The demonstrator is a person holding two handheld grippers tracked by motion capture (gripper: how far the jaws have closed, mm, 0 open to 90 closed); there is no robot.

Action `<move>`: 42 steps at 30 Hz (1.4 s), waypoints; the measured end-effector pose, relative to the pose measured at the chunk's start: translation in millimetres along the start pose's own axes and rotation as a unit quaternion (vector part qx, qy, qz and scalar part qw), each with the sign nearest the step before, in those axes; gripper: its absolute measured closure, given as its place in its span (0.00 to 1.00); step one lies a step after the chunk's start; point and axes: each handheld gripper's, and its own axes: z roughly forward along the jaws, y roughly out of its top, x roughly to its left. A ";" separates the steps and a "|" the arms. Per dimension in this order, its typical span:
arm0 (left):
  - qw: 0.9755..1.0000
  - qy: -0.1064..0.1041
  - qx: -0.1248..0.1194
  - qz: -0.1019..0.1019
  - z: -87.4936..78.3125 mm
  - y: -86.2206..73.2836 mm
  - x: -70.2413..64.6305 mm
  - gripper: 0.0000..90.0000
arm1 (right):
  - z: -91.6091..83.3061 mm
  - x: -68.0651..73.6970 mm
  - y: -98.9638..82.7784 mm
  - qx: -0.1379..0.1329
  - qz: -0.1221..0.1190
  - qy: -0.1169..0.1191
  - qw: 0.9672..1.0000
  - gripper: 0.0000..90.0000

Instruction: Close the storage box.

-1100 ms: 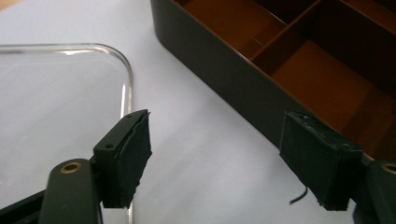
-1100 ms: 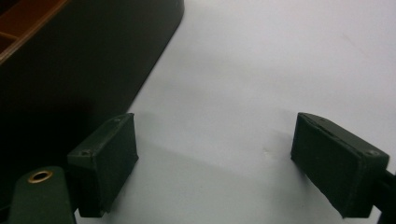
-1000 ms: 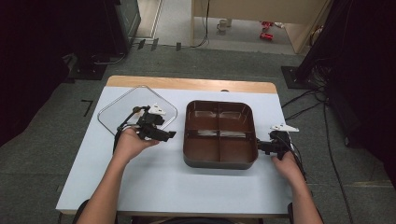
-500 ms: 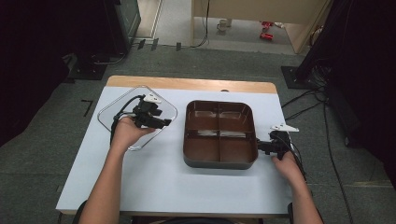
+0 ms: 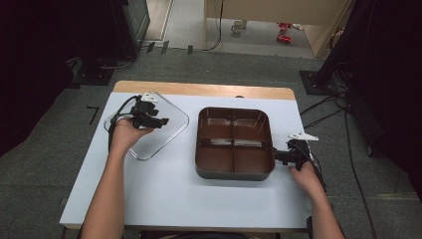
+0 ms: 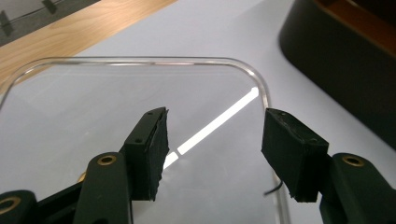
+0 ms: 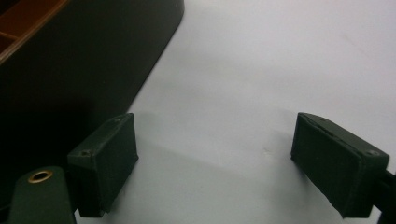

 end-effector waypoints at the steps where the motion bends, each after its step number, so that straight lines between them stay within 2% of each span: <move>1: 1.000 0.006 -0.001 -0.005 -0.4 -1.4 2.7 0.46 | 0.0 0.0 0.0 0.000 0.000 0.000 1.000 0.16; 5: 1.000 0.019 -0.008 -0.013 -3.9 -6.7 13.6 0.45 | 0.0 0.0 0.0 0.000 0.000 0.000 1.000 0.16; 8: 0.999 0.030 -0.015 -0.029 -5.3 -11.4 23.6 0.45 | 0.0 0.0 0.0 0.000 0.000 0.000 1.000 0.16; 12: 0.998 0.040 -0.014 -0.039 -3.9 -18.2 32.2 0.44 | 0.0 0.0 0.0 0.000 0.000 0.000 1.000 0.16; 17: 0.997 0.042 -0.005 -0.060 3.4 -28.7 40.3 0.44 | 0.0 0.0 0.0 0.000 0.000 0.000 1.000 0.16; 19: 0.996 0.034 0.000 -0.079 6.8 -33.6 45.0 0.44 | 0.0 0.1 0.0 0.000 0.000 0.000 1.000 0.16; 22: 0.996 0.042 0.004 -0.082 9.5 -36.7 46.2 0.45 | 0.0 0.0 0.0 0.000 0.000 0.000 1.000 0.16; 24: 0.995 0.058 -0.003 -0.080 10.5 -39.4 45.9 0.47 | 0.0 0.0 0.0 0.000 0.000 0.000 1.000 0.16; 26: 0.994 0.062 -0.005 -0.088 12.5 -43.6 47.5 0.50 | 0.0 0.0 0.0 0.000 0.000 0.000 1.000 0.16; 30: 0.994 0.064 -0.002 -0.093 16.1 -47.2 48.2 0.52 | 0.0 0.0 0.0 0.000 0.000 0.000 1.000 0.16; 35: 0.994 0.059 -0.004 -0.095 20.7 -46.9 46.5 0.59 | 0.0 0.0 0.0 0.000 0.000 0.000 1.000 0.16; 37: 0.994 0.063 -0.008 -0.091 21.8 -46.9 45.4 0.62 | 0.0 0.0 0.0 0.000 0.000 0.000 1.000 0.16; 39: 0.993 0.062 -0.012 -0.098 22.6 -46.8 45.7 0.64 | 0.0 0.0 0.0 0.000 0.000 0.000 1.000 0.16; 42: 0.993 0.063 -0.016 -0.098 23.0 -47.4 45.3 0.65 | 0.0 0.0 0.0 0.000 0.000 0.000 1.000 0.16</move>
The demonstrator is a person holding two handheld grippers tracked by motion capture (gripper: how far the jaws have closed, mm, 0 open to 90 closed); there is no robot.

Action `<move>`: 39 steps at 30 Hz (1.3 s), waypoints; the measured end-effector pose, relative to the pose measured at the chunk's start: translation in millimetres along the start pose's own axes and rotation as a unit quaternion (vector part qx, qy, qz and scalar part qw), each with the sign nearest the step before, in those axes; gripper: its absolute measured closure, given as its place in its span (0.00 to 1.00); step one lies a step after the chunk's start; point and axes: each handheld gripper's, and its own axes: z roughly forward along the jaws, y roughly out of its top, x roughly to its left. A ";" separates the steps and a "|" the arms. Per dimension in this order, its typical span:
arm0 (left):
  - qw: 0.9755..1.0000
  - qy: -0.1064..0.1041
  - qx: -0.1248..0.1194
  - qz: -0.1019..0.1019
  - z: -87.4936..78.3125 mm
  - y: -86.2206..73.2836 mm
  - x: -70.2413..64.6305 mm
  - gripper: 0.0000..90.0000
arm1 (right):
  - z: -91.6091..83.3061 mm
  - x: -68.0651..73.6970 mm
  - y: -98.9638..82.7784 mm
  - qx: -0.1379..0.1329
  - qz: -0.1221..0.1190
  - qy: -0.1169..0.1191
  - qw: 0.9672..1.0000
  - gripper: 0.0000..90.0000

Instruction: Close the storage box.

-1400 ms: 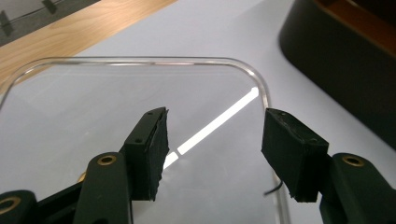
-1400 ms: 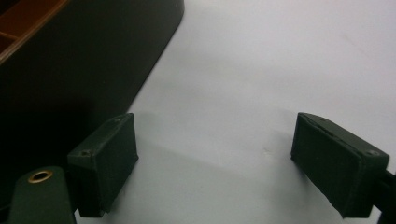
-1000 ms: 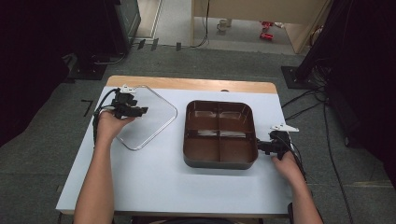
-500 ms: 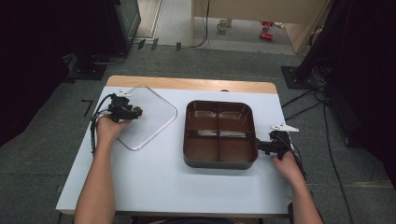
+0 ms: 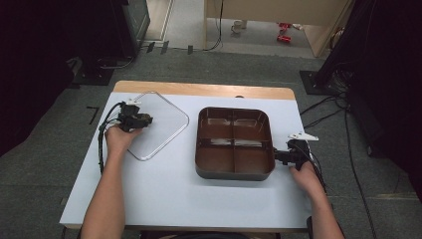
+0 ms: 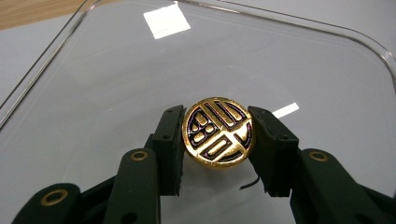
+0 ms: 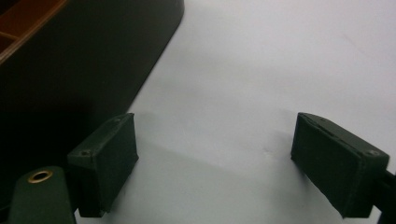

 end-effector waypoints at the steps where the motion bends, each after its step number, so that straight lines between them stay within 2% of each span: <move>1: 1.000 0.000 0.001 0.000 -0.2 0.1 0.0 0.65 | 0.0 0.0 0.0 0.000 0.000 0.000 1.000 0.16; 6: 1.000 -0.008 0.010 -0.016 -1.9 3.3 1.4 0.66 | 0.0 0.0 0.0 0.000 0.000 0.000 1.000 0.16; 10: 1.000 -0.005 0.017 -0.008 -7.2 7.1 -3.2 0.66 | 0.0 0.0 0.0 0.000 0.000 0.000 1.000 0.16; 14: 1.000 -0.007 0.004 0.003 -21.0 14.2 -9.2 0.66 | 0.0 0.0 0.0 0.000 0.000 0.000 1.000 0.16; 18: 1.000 -0.017 -0.017 0.010 -39.4 22.6 -16.8 0.66 | 0.0 0.0 0.0 0.000 0.000 0.000 1.000 0.16; 22: 0.999 -0.033 -0.035 0.026 -56.7 35.0 -29.6 0.66 | 0.0 0.0 0.0 0.000 0.000 0.000 1.000 0.16; 29: 0.993 -0.072 -0.067 0.060 -72.0 52.1 -59.2 0.66 | 0.0 -0.1 0.0 0.000 0.000 0.000 1.000 0.16; 31: 0.991 -0.086 -0.077 0.068 -73.3 56.0 -68.8 0.66 | 0.0 -0.1 0.0 0.000 -0.001 0.000 1.000 0.16; 34: 0.989 -0.101 -0.073 0.085 -72.5 61.8 -81.0 0.66 | 0.0 -0.1 0.0 0.000 0.000 0.000 1.000 0.16; 36: 0.986 -0.112 -0.076 0.101 -70.6 64.9 -91.6 0.66 | 0.0 0.0 0.0 0.000 0.000 0.000 1.000 0.16; 39: 0.983 -0.130 -0.072 0.112 -67.6 69.1 -104.3 0.66 | -0.1 -0.1 -0.1 0.001 -0.001 0.000 1.000 0.16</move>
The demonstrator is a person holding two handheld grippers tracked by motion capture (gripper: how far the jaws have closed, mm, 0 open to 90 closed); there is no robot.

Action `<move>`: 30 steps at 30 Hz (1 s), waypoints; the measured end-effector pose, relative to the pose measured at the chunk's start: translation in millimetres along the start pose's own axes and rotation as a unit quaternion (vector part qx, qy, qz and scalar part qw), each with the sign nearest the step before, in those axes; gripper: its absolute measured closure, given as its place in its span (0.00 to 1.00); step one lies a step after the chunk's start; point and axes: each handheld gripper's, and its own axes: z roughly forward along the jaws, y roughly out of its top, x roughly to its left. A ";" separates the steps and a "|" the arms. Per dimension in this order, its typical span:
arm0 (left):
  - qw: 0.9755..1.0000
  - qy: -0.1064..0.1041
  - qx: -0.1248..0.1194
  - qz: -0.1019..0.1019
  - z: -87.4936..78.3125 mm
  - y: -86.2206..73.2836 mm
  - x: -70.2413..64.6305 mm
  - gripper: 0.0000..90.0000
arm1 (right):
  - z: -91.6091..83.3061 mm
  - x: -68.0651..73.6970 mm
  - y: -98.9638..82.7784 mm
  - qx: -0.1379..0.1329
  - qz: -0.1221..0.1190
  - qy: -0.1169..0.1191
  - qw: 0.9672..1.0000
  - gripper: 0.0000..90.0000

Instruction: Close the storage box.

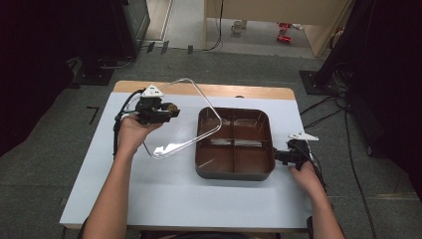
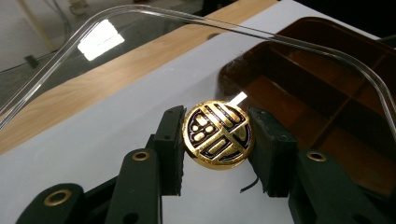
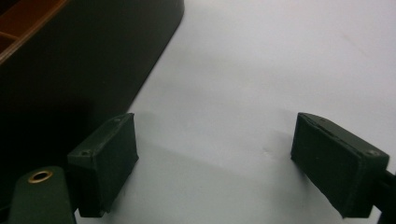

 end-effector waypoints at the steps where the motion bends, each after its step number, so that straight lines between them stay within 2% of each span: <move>1: 1.000 -0.007 0.001 0.007 3.3 2.9 -5.5 0.66 | 0.0 0.0 0.0 0.000 0.000 0.000 1.000 0.16; 5: 0.999 -0.030 0.003 0.034 14.2 10.6 -21.1 0.66 | 0.1 0.1 0.0 0.000 0.000 0.000 1.000 0.16; 7: 0.998 -0.046 0.005 0.037 21.4 13.3 -26.9 0.66 | 0.1 0.1 0.0 -0.001 0.001 0.000 1.000 0.16; 14: 0.995 -0.077 0.014 0.064 44.1 21.1 -44.5 0.66 | 0.1 0.0 0.0 0.000 0.000 0.000 1.000 0.16; 22: 0.987 -0.116 0.035 0.105 69.5 34.0 -67.6 0.66 | 0.0 0.1 0.0 0.000 0.001 0.000 1.000 0.16; 23: 0.987 -0.116 0.035 0.105 69.5 34.0 -67.6 0.66 | 0.0 0.1 0.0 0.000 0.001 0.000 1.000 0.16; 26: 0.983 -0.135 0.040 0.119 82.0 37.9 -78.1 0.66 | 0.1 0.1 0.0 0.000 0.001 0.000 1.000 0.16; 28: 0.982 -0.141 0.041 0.120 84.8 38.0 -80.5 0.66 | 0.1 0.1 0.0 0.000 0.001 0.000 1.000 0.16; 30: 0.979 -0.150 0.054 0.127 90.3 39.2 -84.6 0.66 | 0.0 0.1 0.0 0.000 0.000 0.000 1.000 0.16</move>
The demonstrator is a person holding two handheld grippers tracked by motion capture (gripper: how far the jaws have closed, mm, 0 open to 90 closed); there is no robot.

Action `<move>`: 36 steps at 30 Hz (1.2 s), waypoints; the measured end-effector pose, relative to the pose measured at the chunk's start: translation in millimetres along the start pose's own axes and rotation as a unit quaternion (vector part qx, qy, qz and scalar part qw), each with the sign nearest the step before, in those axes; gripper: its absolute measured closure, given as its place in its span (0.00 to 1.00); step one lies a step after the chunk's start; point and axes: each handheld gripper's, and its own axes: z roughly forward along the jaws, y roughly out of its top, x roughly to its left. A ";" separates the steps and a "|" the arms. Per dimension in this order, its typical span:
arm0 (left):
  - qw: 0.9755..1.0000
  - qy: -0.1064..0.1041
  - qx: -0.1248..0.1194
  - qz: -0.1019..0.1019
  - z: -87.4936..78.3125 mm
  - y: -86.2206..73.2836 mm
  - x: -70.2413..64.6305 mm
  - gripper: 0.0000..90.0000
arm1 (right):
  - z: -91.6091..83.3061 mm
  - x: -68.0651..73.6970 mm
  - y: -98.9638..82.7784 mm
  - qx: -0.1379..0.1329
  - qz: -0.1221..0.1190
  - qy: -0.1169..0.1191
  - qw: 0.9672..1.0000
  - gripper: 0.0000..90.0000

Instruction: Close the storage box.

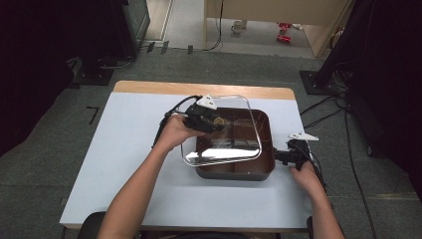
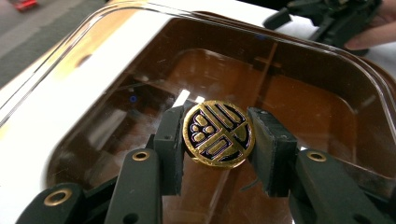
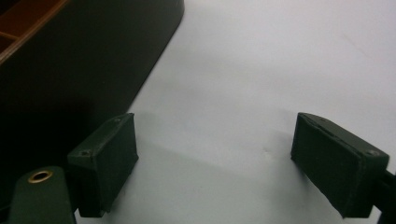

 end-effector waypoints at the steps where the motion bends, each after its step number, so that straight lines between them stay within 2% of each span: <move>1: 1.000 -0.003 0.003 0.003 3.3 1.1 -1.1 0.66 | 0.0 0.0 0.0 0.000 0.000 0.000 1.000 0.16; 2: 1.000 -0.011 0.008 0.010 9.8 3.0 -2.2 0.66 | 0.0 0.0 0.0 0.000 0.000 0.000 1.000 0.16; 3: 1.000 -0.011 0.008 0.010 9.8 3.0 -2.2 0.66 | 0.0 0.0 0.0 0.000 0.000 0.000 1.000 0.16; 6: 0.999 -0.032 0.013 0.017 23.2 6.5 -1.6 0.66 | 0.0 0.0 0.0 0.000 0.000 0.000 1.000 0.16; 16: 0.998 -0.058 0.023 0.025 51.8 10.0 -4.1 0.66 | 0.0 0.0 0.0 0.000 0.000 0.000 1.000 0.16; 23: 0.997 -0.066 0.020 0.029 56.5 10.7 -6.1 0.66 | 0.0 0.0 0.0 0.000 0.000 0.000 1.000 0.16; 26: 0.997 -0.074 0.020 0.026 56.5 10.6 -7.5 0.66 | -0.1 0.0 -0.1 0.000 0.000 0.000 1.000 0.16; 28: 0.996 -0.086 0.027 0.025 57.1 10.6 -7.7 0.66 | 0.0 0.0 0.0 0.000 0.000 0.000 1.000 0.16; 30: 0.995 -0.092 0.027 0.016 58.0 9.2 -6.3 0.66 | 0.0 0.0 0.0 0.000 0.000 0.000 1.000 0.16; 36: 0.995 -0.095 0.022 0.012 58.8 7.9 -5.3 0.66 | 0.0 0.1 0.0 0.000 0.000 0.000 1.000 0.16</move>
